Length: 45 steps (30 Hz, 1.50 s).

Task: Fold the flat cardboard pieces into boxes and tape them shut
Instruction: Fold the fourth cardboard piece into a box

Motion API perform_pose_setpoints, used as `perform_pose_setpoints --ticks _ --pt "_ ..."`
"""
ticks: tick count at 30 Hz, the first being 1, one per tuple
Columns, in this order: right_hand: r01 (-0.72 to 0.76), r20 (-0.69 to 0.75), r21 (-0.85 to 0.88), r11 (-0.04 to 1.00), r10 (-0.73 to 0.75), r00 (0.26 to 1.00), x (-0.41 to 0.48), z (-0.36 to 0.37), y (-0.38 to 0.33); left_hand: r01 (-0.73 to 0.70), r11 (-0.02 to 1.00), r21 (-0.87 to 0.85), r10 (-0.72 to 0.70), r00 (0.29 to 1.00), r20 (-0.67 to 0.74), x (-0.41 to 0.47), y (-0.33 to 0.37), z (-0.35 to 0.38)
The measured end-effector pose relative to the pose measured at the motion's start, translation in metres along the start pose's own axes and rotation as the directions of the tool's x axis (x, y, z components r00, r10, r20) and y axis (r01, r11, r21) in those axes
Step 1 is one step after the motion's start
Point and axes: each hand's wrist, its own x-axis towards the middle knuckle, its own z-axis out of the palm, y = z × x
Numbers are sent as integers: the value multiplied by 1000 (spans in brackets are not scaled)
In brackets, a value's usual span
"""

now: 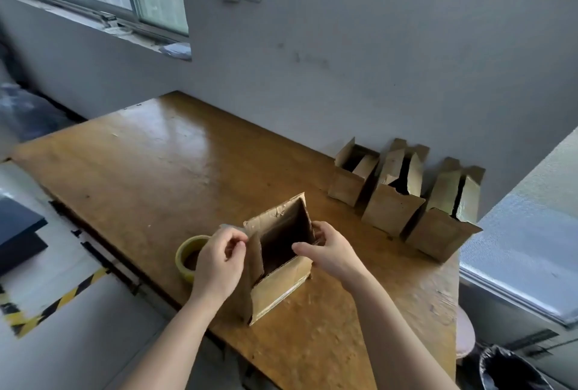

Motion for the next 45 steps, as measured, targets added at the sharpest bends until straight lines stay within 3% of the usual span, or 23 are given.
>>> perform_pose_setpoints --ticks 3,6,12,15,21,24,27,33,38,42,45 --pt "4 15 -4 1000 -4 1000 4 8 -2 -117 986 121 98 984 150 -9 -9 2" --pt "14 12 -10 1000 -14 1000 7 10 -3 -159 966 204 116 972 206 -10 -16 4" --pt "39 -14 -122 992 -41 999 5 2 5 -9 901 433 -74 982 174 2 -16 12" --pt "21 30 -190 982 -16 999 3 -3 8 80 882 464 -185 965 185 11 -14 18" --pt "66 34 -232 970 -60 998 -4 -4 14 161 914 373 -266 932 248 18 -21 23" --pt "171 18 -373 912 -177 984 -3 -5 15 173 923 345 -273 925 264 19 -25 25" --pt "262 103 -437 861 -241 965 -4 -5 15 179 937 300 -263 927 267 19 -26 25" --pt "267 257 -469 842 -160 953 -9 -8 30 187 972 141 -214 952 217 6 -33 31" --pt "266 259 -587 765 -134 957 -2 -10 28 193 981 -29 -184 964 192 -4 -36 33" --pt "236 237 -530 814 -125 963 -5 -6 32 260 936 -236 -197 946 259 -22 -34 20" --pt "244 230 -464 852 -150 962 -7 -4 35 208 948 -240 -122 936 331 -29 -37 15"
